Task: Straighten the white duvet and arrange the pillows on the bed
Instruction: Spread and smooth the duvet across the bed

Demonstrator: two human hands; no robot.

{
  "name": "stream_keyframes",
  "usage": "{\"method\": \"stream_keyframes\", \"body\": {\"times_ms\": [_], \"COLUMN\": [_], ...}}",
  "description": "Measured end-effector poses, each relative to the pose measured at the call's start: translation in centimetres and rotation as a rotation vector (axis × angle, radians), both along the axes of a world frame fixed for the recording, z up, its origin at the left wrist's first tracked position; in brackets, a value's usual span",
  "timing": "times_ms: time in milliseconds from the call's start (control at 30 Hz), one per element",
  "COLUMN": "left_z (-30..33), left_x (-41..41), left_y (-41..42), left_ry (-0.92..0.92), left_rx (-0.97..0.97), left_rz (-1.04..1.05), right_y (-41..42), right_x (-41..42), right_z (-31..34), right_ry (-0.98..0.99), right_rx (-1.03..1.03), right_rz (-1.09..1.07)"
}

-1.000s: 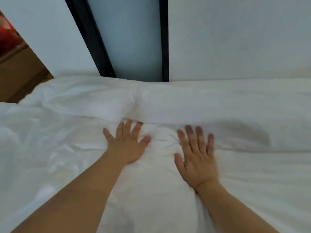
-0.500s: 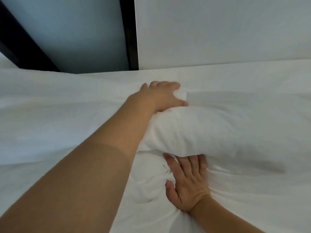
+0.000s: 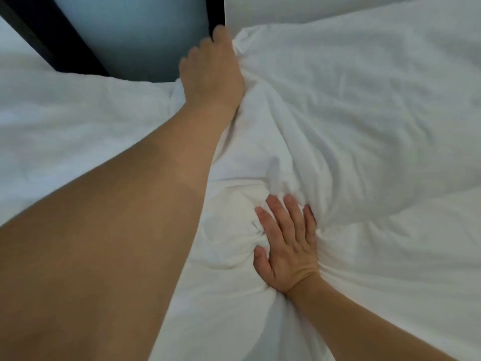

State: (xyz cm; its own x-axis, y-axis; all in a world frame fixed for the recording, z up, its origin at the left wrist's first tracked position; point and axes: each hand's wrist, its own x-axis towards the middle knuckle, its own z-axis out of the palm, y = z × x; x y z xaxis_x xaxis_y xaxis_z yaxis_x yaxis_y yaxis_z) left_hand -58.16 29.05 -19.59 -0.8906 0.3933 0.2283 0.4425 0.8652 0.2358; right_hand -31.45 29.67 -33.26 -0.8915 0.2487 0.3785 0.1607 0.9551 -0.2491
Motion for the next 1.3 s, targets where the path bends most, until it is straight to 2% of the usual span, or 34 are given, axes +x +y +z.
{"method": "stream_keyframes", "body": {"times_ms": [67, 133, 200, 233, 300, 333, 433, 467, 533, 600, 667, 733, 767, 833, 933, 1000, 1033, 1100, 1200, 1233, 1300], "left_z": [0.0, 1.0, 0.8, -0.6, -4.6, -6.6, -6.4, -5.2, -2.7, 0.1, 2.2, 3.5, 4.6, 6.3, 3.8, 0.2, -0.8, -0.6, 1.2, 0.9, -2.1], "left_x": [2.8, 6.7, 11.0, 13.3, 17.8, 18.5, 16.8, 16.5, 17.7, 20.6, 23.8, 26.0, 26.7, 27.3, 24.4, 22.8, 22.1, 20.3, 15.7, 14.7, 15.1], "left_y": [-0.9, -2.8, -6.8, -9.5, -13.7, -14.9, -13.6, -13.1, -12.5, -11.9, -9.2, -2.8, 1.7, 11.4, 21.1, 23.4, 24.0, 24.7, 26.9, 27.0, 27.1], "left_ry": [0.062, 0.256, 0.290, 0.234, -0.007, -0.134, -0.529, -0.553, -0.524, -0.413, -0.189, -0.012, 0.016, -0.077, -0.365, -0.570, -0.591, -0.460, -0.125, -0.064, -0.089], "left_rx": [-0.002, 0.070, 0.171, 0.171, -0.085, -0.234, -0.409, -0.468, -0.622, -0.687, -0.526, -0.218, -0.104, 0.052, -0.111, -0.330, -0.391, -0.262, 0.111, 0.164, 0.108], "left_rz": [0.014, -0.050, -0.046, -0.028, 0.051, 0.072, 0.159, 0.181, 0.166, 0.081, -0.088, -0.287, -0.356, -0.400, -0.255, -0.143, -0.157, -0.177, -0.032, 0.002, -0.011], "right_y": [0.0, 0.2, 0.1, 0.1, 0.0, -0.1, 0.0, 0.1, 1.3, 5.2, 11.7, 19.4, 22.5, 25.8, 27.0, 27.8, 28.4, 28.8, 29.1, 29.3, 29.5], "right_x": [0.0, 0.0, 0.0, 0.1, 0.3, 0.4, 0.5, 1.1, 3.4, 6.6, 10.1, 13.4, 14.8, 16.8, 16.7, 16.1, 15.9, 15.6, 15.3, 15.1, 15.0], "right_z": [0.1, 0.2, 0.3, 0.4, 0.7, 0.9, 3.0, 4.2, 7.5, 10.9, 12.8, 12.3, 11.5, 8.8, 5.1, 4.2, 3.7, 2.6, 1.7, 1.5, 1.2], "right_ry": [0.005, 0.009, 0.008, 0.014, 0.022, 0.019, 0.041, 0.077, 0.195, 0.281, 0.266, 0.172, 0.071, -0.152, -0.213, -0.113, -0.057, 0.008, 0.053, 0.060, 0.072], "right_rx": [-0.010, -0.002, -0.019, -0.030, -0.059, -0.077, -0.152, -0.253, -0.585, -0.770, -0.631, -0.360, -0.273, -0.142, -0.054, -0.035, -0.027, -0.027, -0.061, -0.070, -0.078], "right_rz": [0.001, 0.003, 0.013, 0.018, 0.023, 0.028, 0.042, 0.058, 0.085, 0.039, -0.127, -0.382, -0.474, -0.531, -0.517, -0.526, -0.532, -0.535, -0.547, -0.546, -0.544]}}
